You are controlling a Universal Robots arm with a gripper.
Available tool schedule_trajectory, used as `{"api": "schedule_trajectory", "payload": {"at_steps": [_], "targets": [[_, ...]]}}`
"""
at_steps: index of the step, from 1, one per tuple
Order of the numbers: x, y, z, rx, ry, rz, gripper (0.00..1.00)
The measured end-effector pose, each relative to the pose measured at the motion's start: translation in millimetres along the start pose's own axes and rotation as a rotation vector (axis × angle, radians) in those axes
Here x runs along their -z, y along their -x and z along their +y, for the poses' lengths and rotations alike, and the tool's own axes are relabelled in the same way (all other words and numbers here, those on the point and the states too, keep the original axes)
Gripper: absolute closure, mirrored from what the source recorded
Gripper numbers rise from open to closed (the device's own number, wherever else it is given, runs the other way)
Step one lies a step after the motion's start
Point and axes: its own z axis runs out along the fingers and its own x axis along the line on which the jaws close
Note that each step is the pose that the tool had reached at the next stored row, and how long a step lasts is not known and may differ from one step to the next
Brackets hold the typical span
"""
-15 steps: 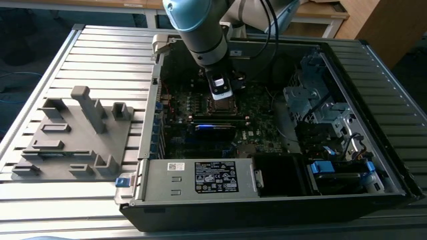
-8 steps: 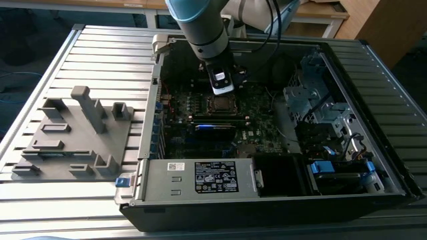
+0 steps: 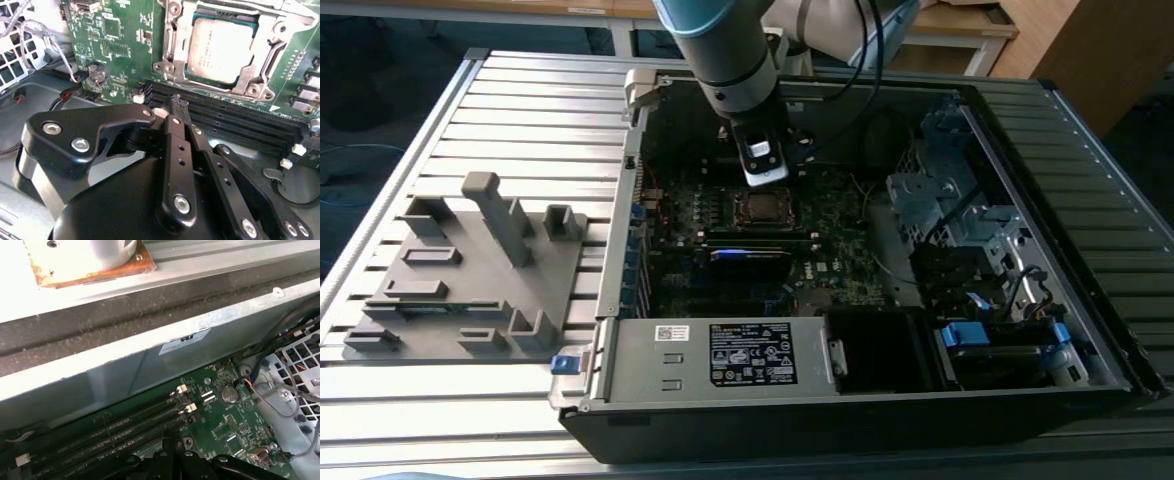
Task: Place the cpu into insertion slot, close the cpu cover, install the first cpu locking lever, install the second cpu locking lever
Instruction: 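Install the first cpu locking lever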
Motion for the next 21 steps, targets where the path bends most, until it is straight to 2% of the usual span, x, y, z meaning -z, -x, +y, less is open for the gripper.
{"api": "schedule_trajectory", "payload": {"at_steps": [2, 4, 6, 8, 13, 15, 17, 18, 19, 21], "targets": [[-0.2, 0.1, 0.6, 0.007, -0.0215, -0.0064, 0.89], [-0.8, 1.4, 1.3, 0.013, -0.0453, -0.0074, 0.89], [-1.2, 2.8, 1.9, 0.020, -0.0731, -0.0078, 0.89], [-1.7, 4.0, 2.4, 0.026, -0.0994, -0.0067, 0.89], [-2.9, 6.9, 3.5, 0.035, -0.1590, 0.0000, 0.89], [-3.3, 7.8, 3.9, 0.039, -0.1799, 0.0016, 0.89], [-3.7, 8.8, 4.3, 0.042, -0.1962, 0.0041, 0.89], [-3.8, 9.2, 4.4, 0.043, -0.2019, 0.0055, 0.89], [-3.9, 9.2, 4.4, 0.043, -0.2043, 0.0060, 0.89], [-3.9, 9.2, 4.4, 0.043, -0.2047, 0.0061, 0.89]]}}
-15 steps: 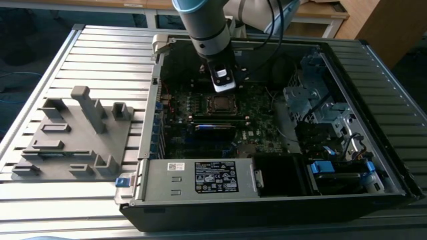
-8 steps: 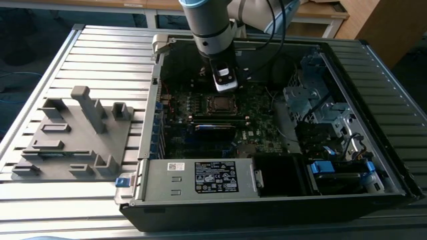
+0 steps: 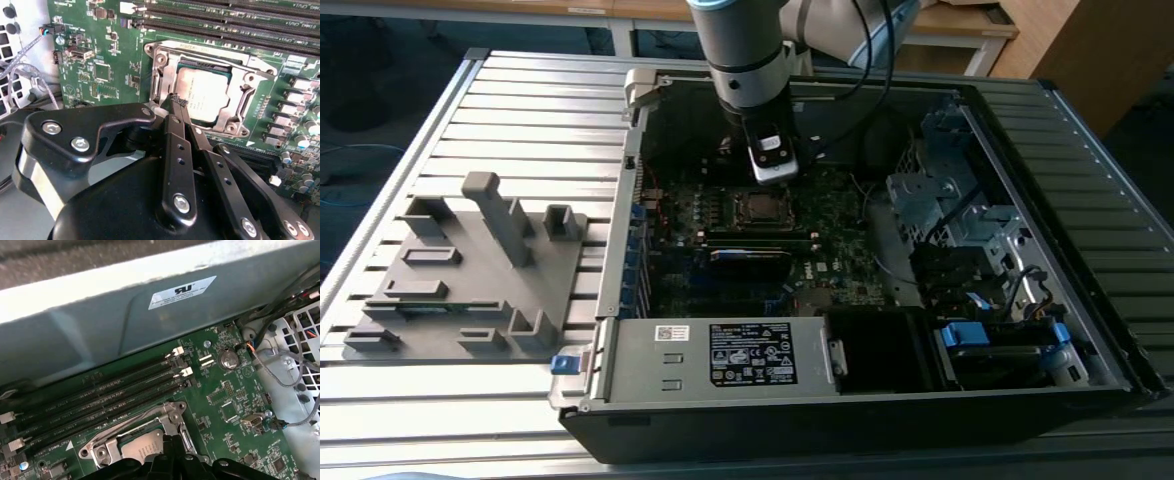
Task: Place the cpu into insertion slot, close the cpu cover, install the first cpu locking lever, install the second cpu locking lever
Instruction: 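Install the first cpu locking lever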
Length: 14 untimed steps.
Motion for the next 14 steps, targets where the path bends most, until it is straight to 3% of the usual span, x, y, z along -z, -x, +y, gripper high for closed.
{"api": "schedule_trajectory", "payload": {"at_steps": [3, 4, 6, 14], "targets": [[-0.1, 0.1, 0.1, 0.000, -0.0012, 0.0026, 0.89], [-0.3, 0.1, 0.1, 0.000, -0.0037, 0.0091, 0.89], [-0.4, 0.1, 0.0, -0.002, -0.0116, 0.0268, 0.89], [-2.1, -0.1, -0.1, -0.006, -0.0479, 0.1112, 0.89]]}}
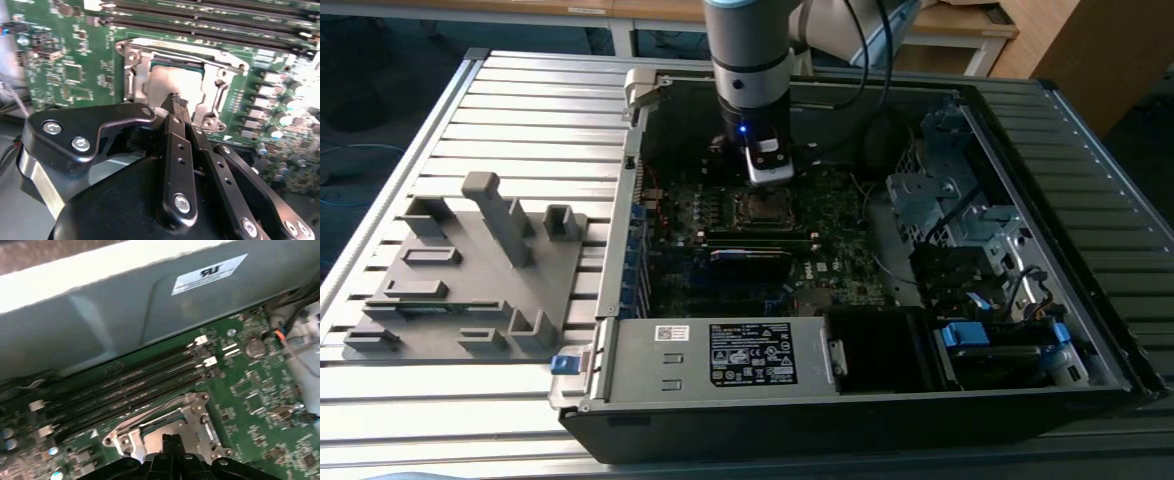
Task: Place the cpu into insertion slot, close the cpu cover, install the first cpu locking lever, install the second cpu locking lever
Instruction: 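Install the first cpu locking lever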
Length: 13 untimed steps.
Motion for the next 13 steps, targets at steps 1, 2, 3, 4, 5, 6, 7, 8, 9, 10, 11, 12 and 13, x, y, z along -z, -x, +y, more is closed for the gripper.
{"api": "schedule_trajectory", "payload": {"at_steps": [1, 2, 3, 4, 5, 6, 7, 8, 9, 10, 11, 12, 13], "targets": [[-0.1, 0.0, 0.0, -0.001, -0.0038, 0.0091, 0.89], [0.0, 0.0, 0.0, -0.001, -0.0053, 0.0117, 0.89], [0.0, -0.1, -0.1, -0.001, -0.0058, 0.0127, 0.89], [0.0, 0.0, 0.0, -0.001, -0.0061, 0.0136, 0.89], [-0.1, 0.0, 0.0, -0.001, -0.0063, 0.0146, 0.89], [-0.1, 0.0, 0.0, -0.001, -0.0068, 0.0156, 0.89], [-0.1, 0.0, 0.0, -0.001, -0.0072, 0.0167, 0.89], [-0.1, 0.1, 0.0, -0.001, -0.0072, 0.0167, 0.89], [-0.2, 0.3, 0.1, -0.001, -0.0071, 0.0168, 0.89], [-0.3, 0.8, 0.3, -0.001, -0.0070, 0.0168, 0.89], [-0.4, 1.3, 0.6, -0.001, -0.0071, 0.0169, 0.89], [-0.5, 2.0, 0.9, -0.001, -0.0073, 0.0171, 0.89], [-0.6, 2.5, 1.0, -0.001, -0.0073, 0.0172, 0.89]]}}
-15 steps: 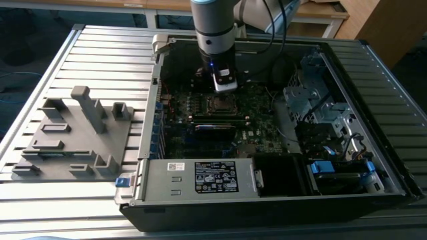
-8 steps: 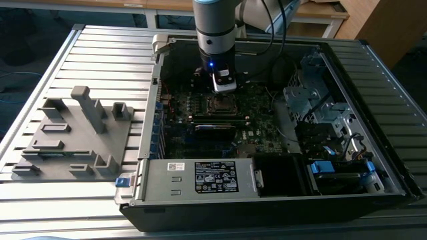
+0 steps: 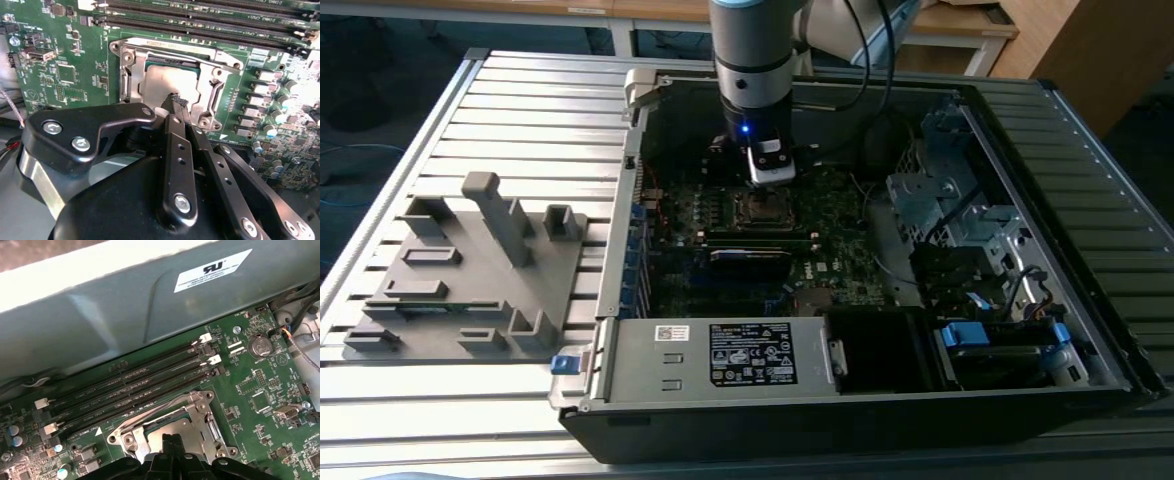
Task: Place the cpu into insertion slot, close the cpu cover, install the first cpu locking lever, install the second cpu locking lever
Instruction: 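Install the first cpu locking lever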
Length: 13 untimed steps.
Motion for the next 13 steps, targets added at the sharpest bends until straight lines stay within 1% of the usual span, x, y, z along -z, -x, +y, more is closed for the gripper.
{"api": "schedule_trajectory", "payload": {"at_steps": [3, 7, 12, 13], "targets": [[-0.4, 2.4, 1.0, 0.001, -0.0002, 0.0006, 0.89], [-1.0, 6.7, 2.8, 0.006, -0.0008, 0.0038, 0.89], [-1.1, 7.1, 3.0, 0.006, -0.0009, 0.0041, 0.89], [-1.1, 7.1, 3.0, 0.006, -0.0013, 0.0050, 0.89]]}}
